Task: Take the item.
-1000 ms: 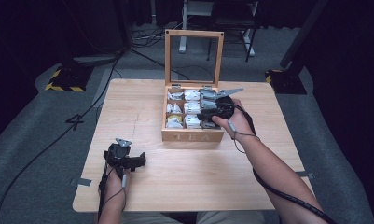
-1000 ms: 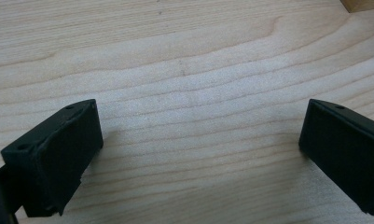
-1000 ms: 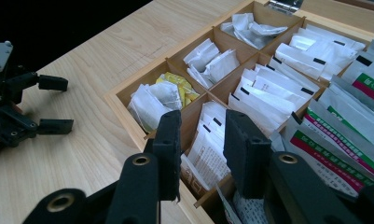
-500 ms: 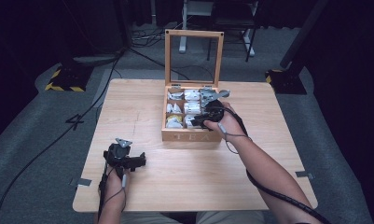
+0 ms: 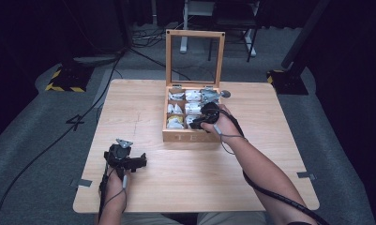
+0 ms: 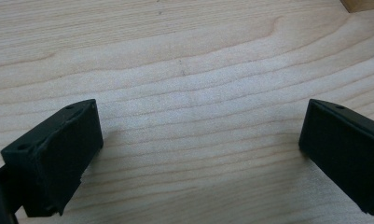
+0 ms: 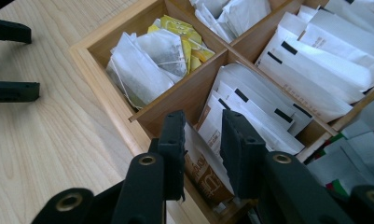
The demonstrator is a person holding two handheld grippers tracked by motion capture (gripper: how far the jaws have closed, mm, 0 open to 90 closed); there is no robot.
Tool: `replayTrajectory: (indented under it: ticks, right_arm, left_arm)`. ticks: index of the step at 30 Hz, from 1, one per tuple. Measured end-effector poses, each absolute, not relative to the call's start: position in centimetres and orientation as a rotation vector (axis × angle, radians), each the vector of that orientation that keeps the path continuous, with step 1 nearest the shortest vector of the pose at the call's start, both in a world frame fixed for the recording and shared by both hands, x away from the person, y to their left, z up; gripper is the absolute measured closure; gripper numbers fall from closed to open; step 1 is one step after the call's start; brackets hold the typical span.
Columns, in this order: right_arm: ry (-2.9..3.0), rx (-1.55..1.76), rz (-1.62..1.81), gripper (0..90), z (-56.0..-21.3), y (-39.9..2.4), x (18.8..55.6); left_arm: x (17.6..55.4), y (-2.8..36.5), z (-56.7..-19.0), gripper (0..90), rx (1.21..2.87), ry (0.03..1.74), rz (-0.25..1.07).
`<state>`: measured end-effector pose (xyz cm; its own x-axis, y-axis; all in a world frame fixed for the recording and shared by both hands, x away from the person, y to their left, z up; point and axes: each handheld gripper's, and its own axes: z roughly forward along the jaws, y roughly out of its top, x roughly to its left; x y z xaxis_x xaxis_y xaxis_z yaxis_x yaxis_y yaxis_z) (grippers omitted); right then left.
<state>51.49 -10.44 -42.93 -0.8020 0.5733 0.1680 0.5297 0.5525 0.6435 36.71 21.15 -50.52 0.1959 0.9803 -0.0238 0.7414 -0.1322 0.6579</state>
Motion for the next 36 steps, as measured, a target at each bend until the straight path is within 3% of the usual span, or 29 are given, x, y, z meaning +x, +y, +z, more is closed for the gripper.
replayTrajectory:
  ticks: [9, 12, 17, 36]
  right_arm:
    - [2.728, 1.042, 1.076, 73.8, -43.8, -10.2, 51.9]
    - [2.749, 1.032, 1.051, 82.6, -43.9, -10.2, 51.9]
    - [2.774, 0.979, 1.033, 89.4, -43.5, -10.0, 51.7]
    - [2.641, 0.890, 1.155, 90.0, -39.8, -11.2, 51.4]
  left_arm:
    - [36.7, 21.1, -50.5, 0.0, 1.935, 1.600, 0.574]
    - [36.7, 21.1, -50.5, 0.0, 1.935, 1.601, 0.575]
    - [36.7, 21.1, -50.5, 0.0, 1.935, 1.600, 0.575]
    - [36.7, 21.1, -50.5, 0.0, 1.935, 1.600, 0.575]
